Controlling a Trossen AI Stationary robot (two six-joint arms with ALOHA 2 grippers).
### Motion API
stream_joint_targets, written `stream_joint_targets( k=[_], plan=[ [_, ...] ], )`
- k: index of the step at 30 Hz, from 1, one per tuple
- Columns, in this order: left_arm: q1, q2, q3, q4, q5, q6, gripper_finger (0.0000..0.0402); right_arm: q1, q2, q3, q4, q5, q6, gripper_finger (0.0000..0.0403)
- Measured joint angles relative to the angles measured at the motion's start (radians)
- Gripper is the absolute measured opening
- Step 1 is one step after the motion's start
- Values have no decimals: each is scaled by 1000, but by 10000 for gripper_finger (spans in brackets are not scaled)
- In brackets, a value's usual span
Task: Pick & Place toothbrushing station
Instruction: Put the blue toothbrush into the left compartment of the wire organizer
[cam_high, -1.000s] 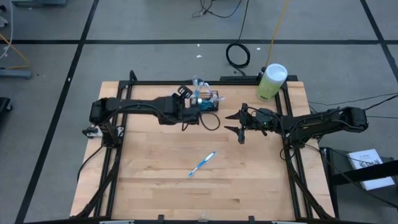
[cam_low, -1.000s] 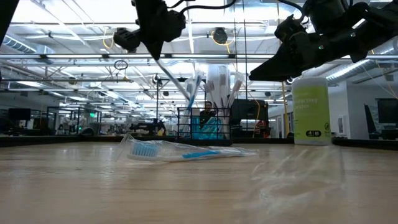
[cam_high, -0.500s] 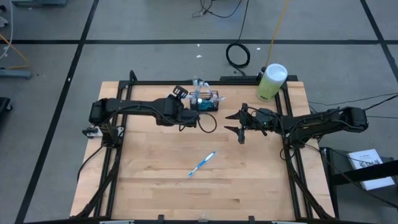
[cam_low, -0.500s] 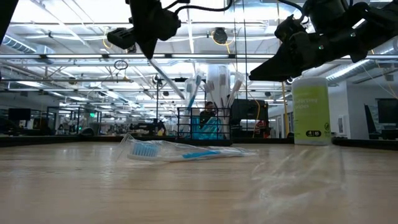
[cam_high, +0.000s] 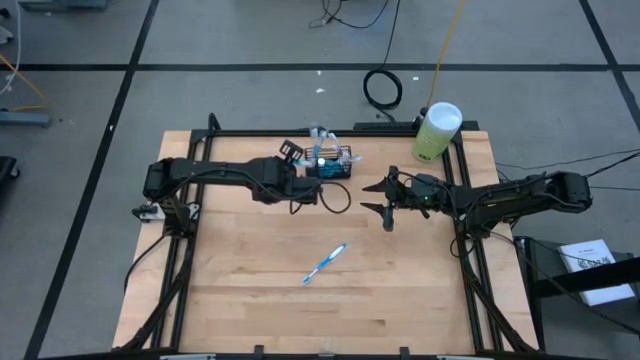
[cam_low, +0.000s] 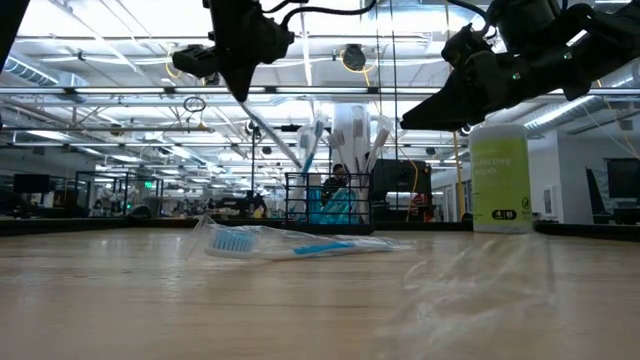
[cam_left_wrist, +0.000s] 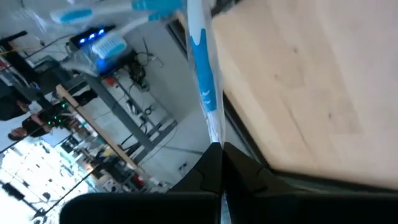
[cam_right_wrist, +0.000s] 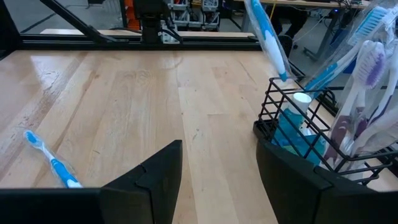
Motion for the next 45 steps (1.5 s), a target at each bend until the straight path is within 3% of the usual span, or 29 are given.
stream_joint_targets(
  k=[10, 18, 32, 45],
  plan=[
    [20, 0, 0, 86, 41, 63, 3, 0, 0, 0, 0, 0, 0, 196],
    [24, 0, 0, 37, -37, 63, 3, 0, 0, 0, 0, 0, 0, 196],
    [56, 0, -1, 48, 55, 52, 2, 0, 0, 0, 0, 0, -2, 196],
    [96, 0, -87, 191, 122, 128, 4, 0, 0, 0, 0, 0, -4, 196]
  ],
)
